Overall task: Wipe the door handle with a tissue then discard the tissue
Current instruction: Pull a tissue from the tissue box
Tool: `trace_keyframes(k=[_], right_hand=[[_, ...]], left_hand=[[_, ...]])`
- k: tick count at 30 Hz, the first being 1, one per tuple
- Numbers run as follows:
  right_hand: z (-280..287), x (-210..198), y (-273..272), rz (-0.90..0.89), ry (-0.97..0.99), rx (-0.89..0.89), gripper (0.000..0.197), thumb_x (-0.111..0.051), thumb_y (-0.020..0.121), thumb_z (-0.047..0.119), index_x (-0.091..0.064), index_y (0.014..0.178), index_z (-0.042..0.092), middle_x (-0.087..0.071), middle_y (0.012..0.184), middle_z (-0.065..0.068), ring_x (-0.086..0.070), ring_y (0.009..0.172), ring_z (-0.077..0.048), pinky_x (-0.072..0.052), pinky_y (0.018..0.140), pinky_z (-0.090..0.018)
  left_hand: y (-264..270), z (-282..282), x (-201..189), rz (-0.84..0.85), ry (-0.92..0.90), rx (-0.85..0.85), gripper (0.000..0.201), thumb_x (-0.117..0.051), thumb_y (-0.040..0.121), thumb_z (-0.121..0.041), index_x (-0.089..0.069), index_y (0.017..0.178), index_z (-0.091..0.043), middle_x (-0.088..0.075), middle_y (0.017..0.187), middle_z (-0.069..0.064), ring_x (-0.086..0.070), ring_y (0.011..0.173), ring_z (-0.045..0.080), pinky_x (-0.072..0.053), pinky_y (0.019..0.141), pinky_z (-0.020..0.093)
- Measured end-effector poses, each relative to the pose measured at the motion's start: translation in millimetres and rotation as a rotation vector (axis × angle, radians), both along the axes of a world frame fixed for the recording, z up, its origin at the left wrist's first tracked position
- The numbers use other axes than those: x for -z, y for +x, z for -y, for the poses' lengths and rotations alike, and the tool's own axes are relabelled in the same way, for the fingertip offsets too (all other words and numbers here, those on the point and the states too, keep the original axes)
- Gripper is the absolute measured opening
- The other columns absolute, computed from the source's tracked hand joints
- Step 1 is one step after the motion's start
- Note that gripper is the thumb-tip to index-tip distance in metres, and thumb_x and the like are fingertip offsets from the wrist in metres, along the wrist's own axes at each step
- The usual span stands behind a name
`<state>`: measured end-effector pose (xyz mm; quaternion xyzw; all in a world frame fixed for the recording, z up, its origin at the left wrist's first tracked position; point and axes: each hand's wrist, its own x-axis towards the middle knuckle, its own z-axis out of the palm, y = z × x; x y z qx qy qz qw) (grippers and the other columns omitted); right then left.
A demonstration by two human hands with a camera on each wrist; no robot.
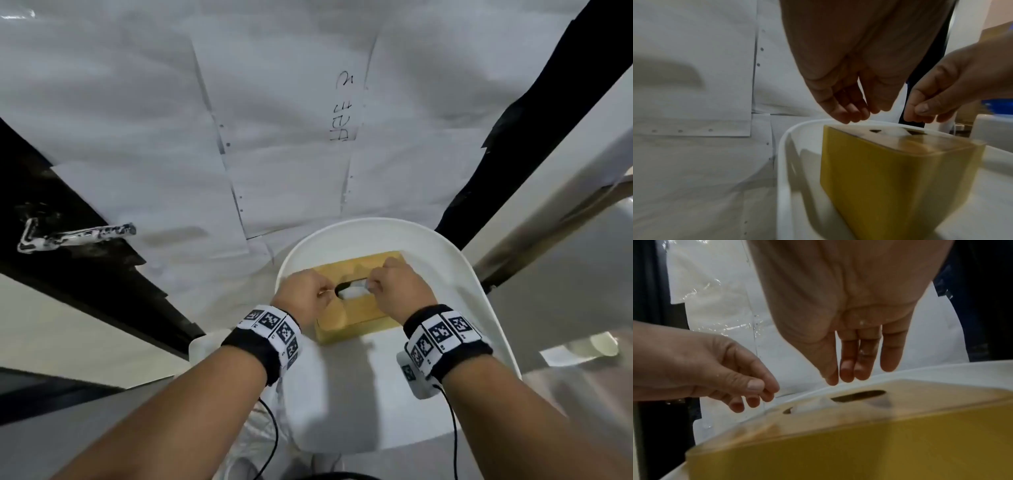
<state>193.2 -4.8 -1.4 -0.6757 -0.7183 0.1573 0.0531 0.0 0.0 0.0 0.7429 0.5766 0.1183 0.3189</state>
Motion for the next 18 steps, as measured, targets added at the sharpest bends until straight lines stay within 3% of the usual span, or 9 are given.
trace_keyframes(k=[3, 5, 6, 8, 11, 13, 16, 18], right_hand=[[-5, 12, 0, 0.033, -0.031, -0.022, 0.018, -0.048, 0.086, 0.01, -0.064, 0.095, 0.011, -0.054, 0.096, -0.01, -0.055, 0.089, -0.032, -0.05, 0.073, -0.041], [-2, 18, -3, 0.05, -0.056, -0.041, 0.02, -0.049, 0.087, 0.012, -0.064, 0.1, 0.013, -0.057, 0.097, -0.01, -0.057, 0.088, -0.033, -0.05, 0.074, -0.039], [-1, 21, -3, 0.055, -0.042, -0.052, 0.021, -0.05, 0.087, 0.012, -0.065, 0.101, 0.016, -0.059, 0.097, -0.009, -0.059, 0.085, -0.033, -0.048, 0.072, -0.035], [-1, 25, -1, 0.06, -0.009, -0.064, 0.02, -0.052, 0.084, 0.012, -0.067, 0.096, 0.018, -0.062, 0.094, -0.007, -0.061, 0.079, -0.033, -0.043, 0.069, -0.032], [-3, 29, 1, 0.09, -0.043, -0.091, 0.018, -0.052, 0.083, 0.015, -0.067, 0.092, 0.015, -0.064, 0.095, -0.006, -0.062, 0.08, -0.031, -0.046, 0.072, -0.033], [-4, 29, 2, 0.054, -0.08, -0.087, 0.017, -0.053, 0.082, 0.017, -0.067, 0.093, 0.017, -0.064, 0.096, -0.004, -0.062, 0.084, -0.03, -0.048, 0.078, -0.037], [-4, 26, 4, -0.131, -0.081, 0.016, 0.017, -0.06, 0.08, 0.021, -0.066, 0.096, 0.022, -0.062, 0.096, -0.001, -0.062, 0.088, -0.026, -0.048, 0.085, -0.039], [-6, 25, 4, -0.219, -0.079, 0.049, 0.024, -0.062, 0.077, 0.023, -0.064, 0.101, 0.029, -0.058, 0.095, 0.002, -0.06, 0.089, -0.023, -0.048, 0.087, -0.042]], left_hand=[[8, -7, 14, -0.032, -0.001, -0.031, 0.025, -0.059, 0.09, -0.027, -0.069, 0.112, -0.024, -0.065, 0.111, -0.001, -0.06, 0.104, 0.018, -0.045, 0.094, 0.029], [13, -10, 18, -0.078, 0.026, -0.029, 0.027, -0.058, 0.09, -0.034, -0.068, 0.114, -0.028, -0.063, 0.11, -0.002, -0.059, 0.104, 0.018, -0.041, 0.09, 0.021], [17, -11, 18, -0.112, 0.039, -0.016, 0.029, -0.056, 0.091, -0.038, -0.067, 0.116, -0.029, -0.061, 0.11, -0.001, -0.058, 0.103, 0.019, -0.035, 0.082, 0.016], [23, -14, 19, -0.185, 0.089, 0.021, 0.033, -0.053, 0.09, -0.051, -0.067, 0.114, -0.033, -0.059, 0.109, 0.002, -0.056, 0.102, 0.02, -0.029, 0.073, 0.02], [31, -15, 24, -0.246, 0.066, 0.025, 0.03, -0.052, 0.09, -0.052, -0.071, 0.103, -0.033, -0.056, 0.11, 0.004, -0.053, 0.105, 0.024, -0.034, 0.076, 0.026], [33, -20, 28, -0.197, -0.009, 0.001, 0.022, -0.056, 0.09, -0.041, -0.072, 0.095, -0.028, -0.057, 0.108, 0.006, -0.054, 0.103, 0.026, -0.037, 0.078, 0.028], [31, -27, 34, 0.034, -0.127, -0.084, 0.016, -0.055, 0.091, -0.03, -0.064, 0.079, -0.025, -0.061, 0.088, 0.003, -0.06, 0.088, 0.026, -0.038, 0.069, 0.026], [29, -29, 32, 0.146, -0.171, -0.116, 0.014, -0.052, 0.094, -0.026, -0.057, 0.082, -0.021, -0.058, 0.08, -0.001, -0.056, 0.079, 0.022, -0.037, 0.067, 0.026]])
